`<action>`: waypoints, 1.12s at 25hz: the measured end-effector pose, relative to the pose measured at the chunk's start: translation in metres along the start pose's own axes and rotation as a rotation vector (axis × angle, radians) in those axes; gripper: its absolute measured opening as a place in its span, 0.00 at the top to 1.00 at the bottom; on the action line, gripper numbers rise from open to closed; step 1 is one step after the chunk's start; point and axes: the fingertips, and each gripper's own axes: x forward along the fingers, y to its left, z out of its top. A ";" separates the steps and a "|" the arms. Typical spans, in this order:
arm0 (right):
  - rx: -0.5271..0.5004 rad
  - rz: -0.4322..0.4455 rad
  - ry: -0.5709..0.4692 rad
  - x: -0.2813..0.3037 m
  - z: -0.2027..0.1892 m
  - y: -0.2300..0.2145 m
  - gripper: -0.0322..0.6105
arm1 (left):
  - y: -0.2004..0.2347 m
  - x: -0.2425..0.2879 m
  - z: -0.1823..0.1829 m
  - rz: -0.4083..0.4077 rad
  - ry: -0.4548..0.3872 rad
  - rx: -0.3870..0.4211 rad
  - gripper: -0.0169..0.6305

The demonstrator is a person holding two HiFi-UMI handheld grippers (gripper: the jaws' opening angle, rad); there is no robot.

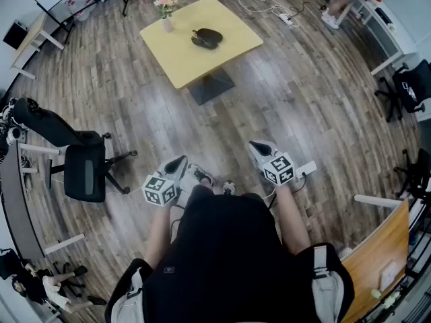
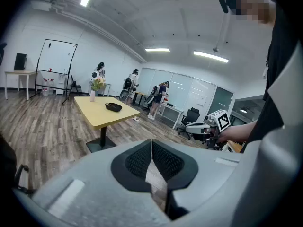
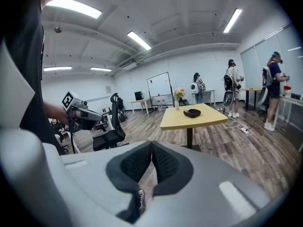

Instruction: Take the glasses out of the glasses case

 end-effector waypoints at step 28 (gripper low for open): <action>0.002 -0.088 -0.020 0.032 0.044 -0.034 0.94 | 0.041 0.047 0.037 -0.105 0.025 0.019 0.95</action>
